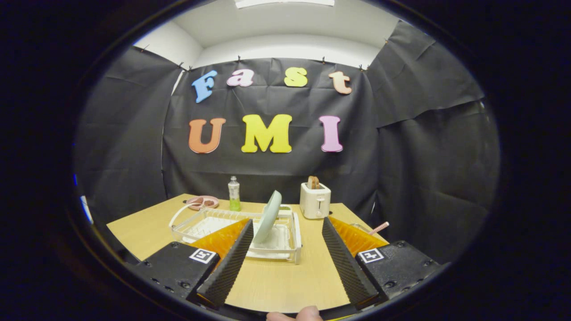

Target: Take the plate from the dish rack, then take the spoon from the basket and place it into the plate.

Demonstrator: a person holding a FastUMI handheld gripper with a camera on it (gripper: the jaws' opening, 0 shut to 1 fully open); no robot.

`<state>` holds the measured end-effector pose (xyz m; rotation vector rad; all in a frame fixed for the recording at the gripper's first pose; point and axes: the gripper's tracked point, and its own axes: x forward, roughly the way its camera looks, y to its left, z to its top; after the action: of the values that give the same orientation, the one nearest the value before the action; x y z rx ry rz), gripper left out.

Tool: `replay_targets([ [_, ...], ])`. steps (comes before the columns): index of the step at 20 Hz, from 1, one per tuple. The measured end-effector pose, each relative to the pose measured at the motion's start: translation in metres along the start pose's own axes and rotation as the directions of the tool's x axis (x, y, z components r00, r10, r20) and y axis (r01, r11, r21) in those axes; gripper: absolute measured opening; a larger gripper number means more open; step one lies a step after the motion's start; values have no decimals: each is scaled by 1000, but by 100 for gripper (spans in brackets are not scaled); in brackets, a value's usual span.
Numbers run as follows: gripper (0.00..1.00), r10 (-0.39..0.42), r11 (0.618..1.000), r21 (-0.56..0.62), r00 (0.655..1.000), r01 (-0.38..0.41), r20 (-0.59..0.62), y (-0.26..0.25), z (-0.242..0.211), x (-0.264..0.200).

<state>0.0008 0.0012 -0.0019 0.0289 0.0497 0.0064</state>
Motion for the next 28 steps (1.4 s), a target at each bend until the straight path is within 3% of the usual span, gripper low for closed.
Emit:
replay_targets([
  [8,100,75,997,10,994,-74,-76,10,18,26],
  [19,100,184,981,-35,966,-193,-183,22,77,138],
  [25,100,216,971,0,883,-238,-417,36,56,226],
  [28,100,190,975,-4,843,-222,-502,37,40,251],
])
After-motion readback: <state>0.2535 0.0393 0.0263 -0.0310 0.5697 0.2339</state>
